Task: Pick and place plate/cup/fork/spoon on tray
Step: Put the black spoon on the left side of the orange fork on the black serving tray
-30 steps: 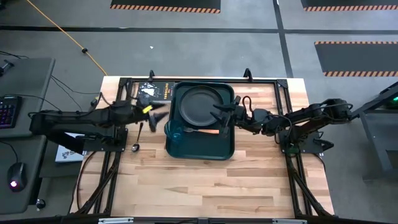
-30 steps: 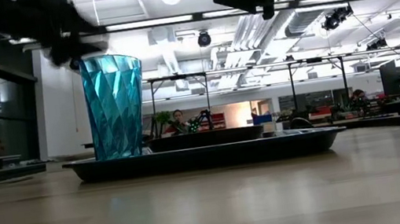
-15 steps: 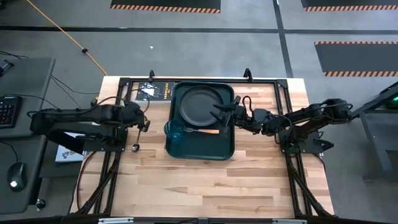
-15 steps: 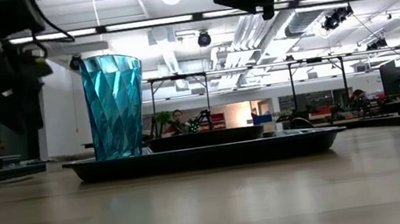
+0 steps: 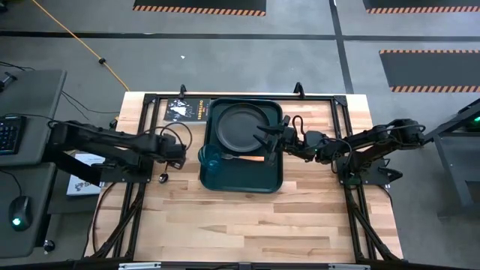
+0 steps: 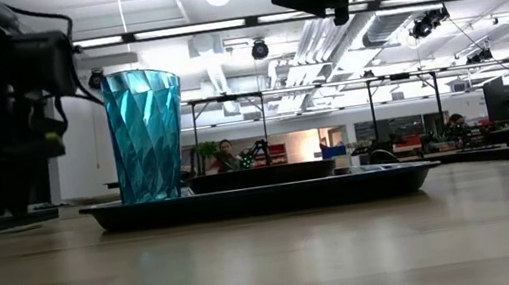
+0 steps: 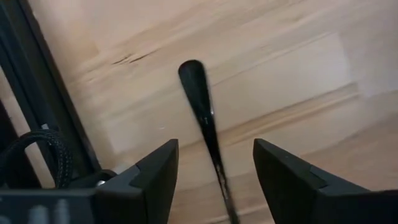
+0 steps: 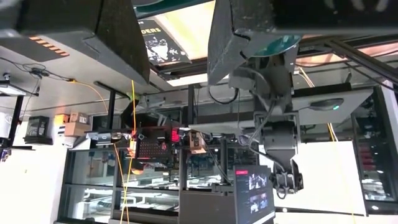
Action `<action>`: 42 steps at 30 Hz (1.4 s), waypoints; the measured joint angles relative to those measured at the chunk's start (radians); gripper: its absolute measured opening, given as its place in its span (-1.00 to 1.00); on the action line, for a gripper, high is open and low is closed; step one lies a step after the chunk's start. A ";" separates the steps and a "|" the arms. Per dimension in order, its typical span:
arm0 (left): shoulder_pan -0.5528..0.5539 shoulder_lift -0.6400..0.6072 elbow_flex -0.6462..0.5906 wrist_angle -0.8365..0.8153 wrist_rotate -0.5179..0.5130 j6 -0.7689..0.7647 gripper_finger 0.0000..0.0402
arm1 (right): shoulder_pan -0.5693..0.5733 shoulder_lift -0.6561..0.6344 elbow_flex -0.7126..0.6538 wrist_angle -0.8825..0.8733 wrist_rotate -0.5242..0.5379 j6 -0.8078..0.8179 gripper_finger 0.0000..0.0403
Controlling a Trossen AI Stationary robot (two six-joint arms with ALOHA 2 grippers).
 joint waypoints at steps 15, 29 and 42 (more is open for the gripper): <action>-0.007 0.160 -0.017 0.116 0.066 -0.013 -0.13 | 0.001 0.000 0.000 -0.004 0.000 0.001 -0.24; -0.085 0.127 0.017 0.222 0.142 0.041 -0.23 | 0.001 0.000 0.000 -0.005 0.000 0.001 -0.24; -0.147 0.126 0.019 0.169 0.184 0.071 -0.24 | 0.001 0.000 0.000 -0.006 0.000 0.001 -0.24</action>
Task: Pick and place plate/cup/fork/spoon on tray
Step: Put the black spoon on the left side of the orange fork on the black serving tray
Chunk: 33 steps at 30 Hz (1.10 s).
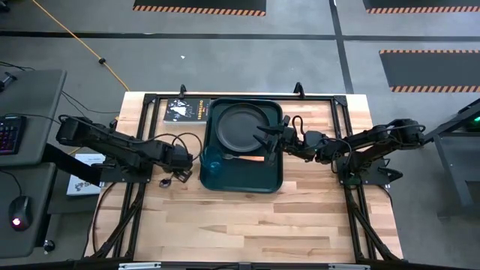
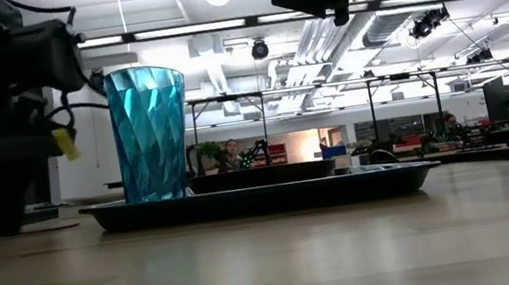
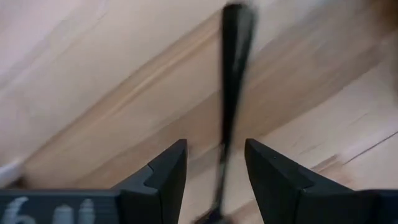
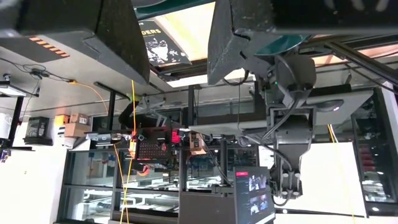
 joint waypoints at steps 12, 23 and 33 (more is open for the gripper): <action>-0.028 -0.002 -0.015 -0.048 0.030 -0.028 -0.24 | 0.000 0.000 0.000 0.000 0.000 0.000 -0.24; -0.028 -0.002 -0.015 -0.030 0.050 -0.029 -0.55 | 0.000 0.000 0.000 0.000 0.000 0.000 -0.24; -0.029 -0.002 -0.014 -0.032 0.054 -0.005 -0.95 | 0.000 0.000 0.000 0.000 0.000 0.000 -0.24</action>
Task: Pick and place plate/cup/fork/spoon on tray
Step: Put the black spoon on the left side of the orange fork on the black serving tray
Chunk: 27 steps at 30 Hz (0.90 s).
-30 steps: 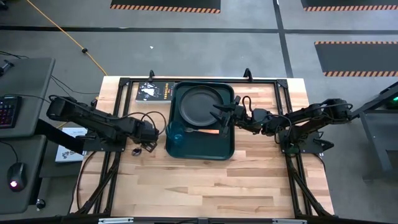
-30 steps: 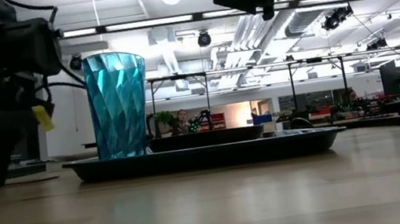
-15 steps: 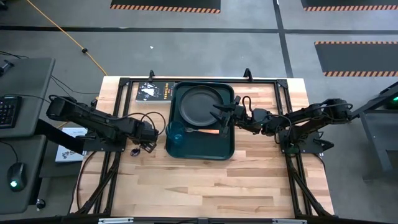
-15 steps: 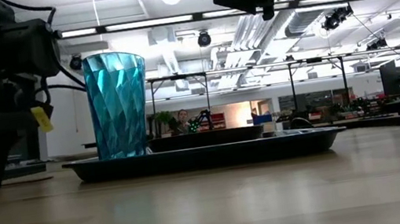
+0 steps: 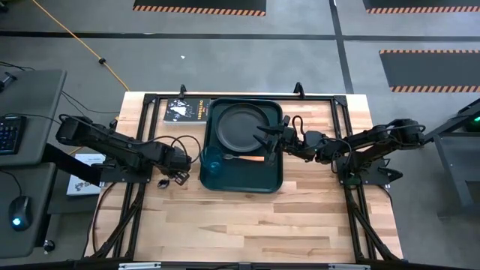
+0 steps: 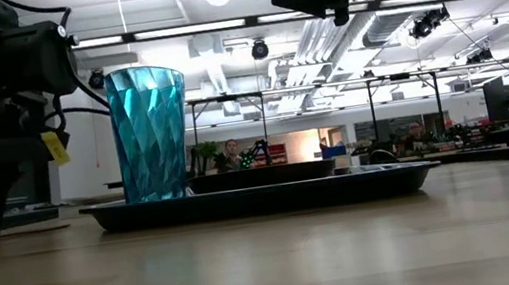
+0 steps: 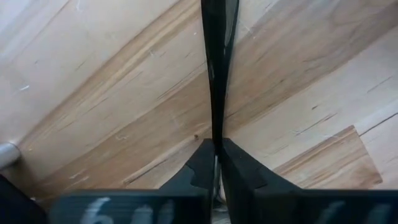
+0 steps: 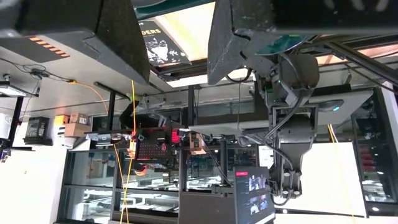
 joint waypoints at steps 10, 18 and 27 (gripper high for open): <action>-0.003 -0.069 -0.004 -0.066 0.028 0.009 -0.98 | 0.000 0.000 0.000 -0.002 0.000 0.000 -0.24; -0.053 -0.169 -0.002 -0.075 0.034 -0.019 -0.98 | 0.000 0.000 0.000 -0.003 0.000 0.000 -0.24; -0.111 -0.280 0.066 -0.148 -0.025 -0.033 -0.98 | 0.000 0.000 0.000 -0.008 0.000 0.008 -0.24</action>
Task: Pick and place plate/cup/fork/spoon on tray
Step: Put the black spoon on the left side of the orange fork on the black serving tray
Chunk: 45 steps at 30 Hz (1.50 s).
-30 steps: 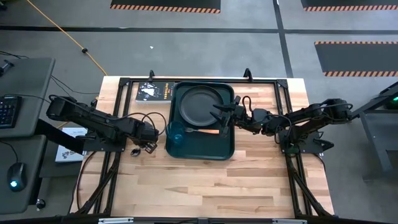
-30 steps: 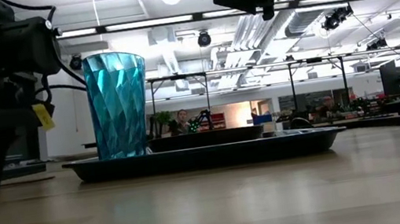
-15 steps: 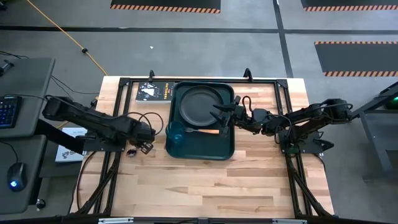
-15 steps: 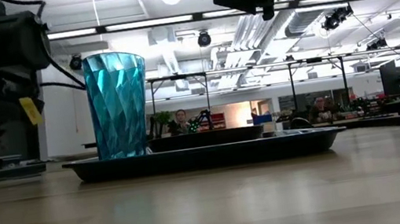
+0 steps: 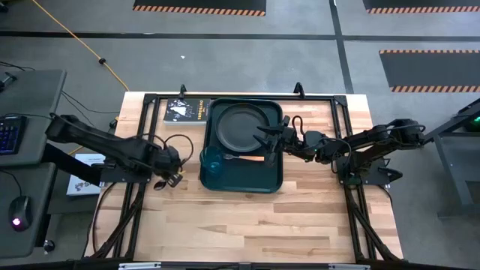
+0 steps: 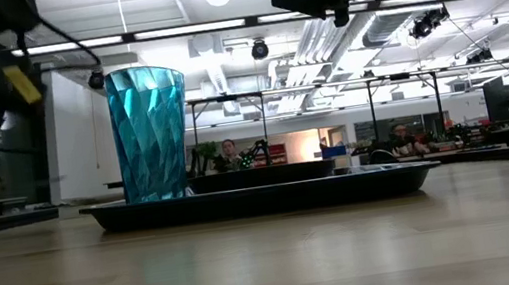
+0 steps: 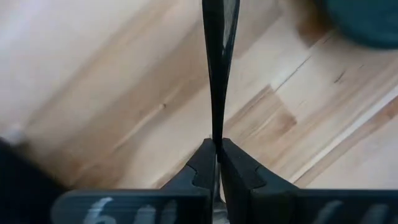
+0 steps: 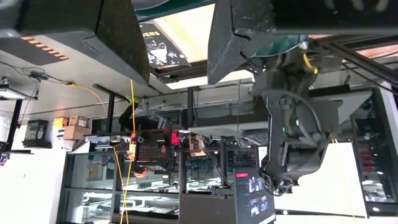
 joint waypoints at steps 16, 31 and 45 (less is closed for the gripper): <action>0.027 -0.045 0.366 -0.284 -0.509 0.083 -0.98 | 0.000 0.000 0.000 0.000 0.000 0.009 -0.24; 0.328 0.284 0.845 -0.086 -0.474 0.836 -0.98 | 0.000 0.000 0.000 0.014 0.000 0.004 -0.24; 0.308 0.681 1.147 0.215 -0.071 1.254 -0.98 | 0.122 -0.177 0.000 0.000 0.002 -0.130 -0.24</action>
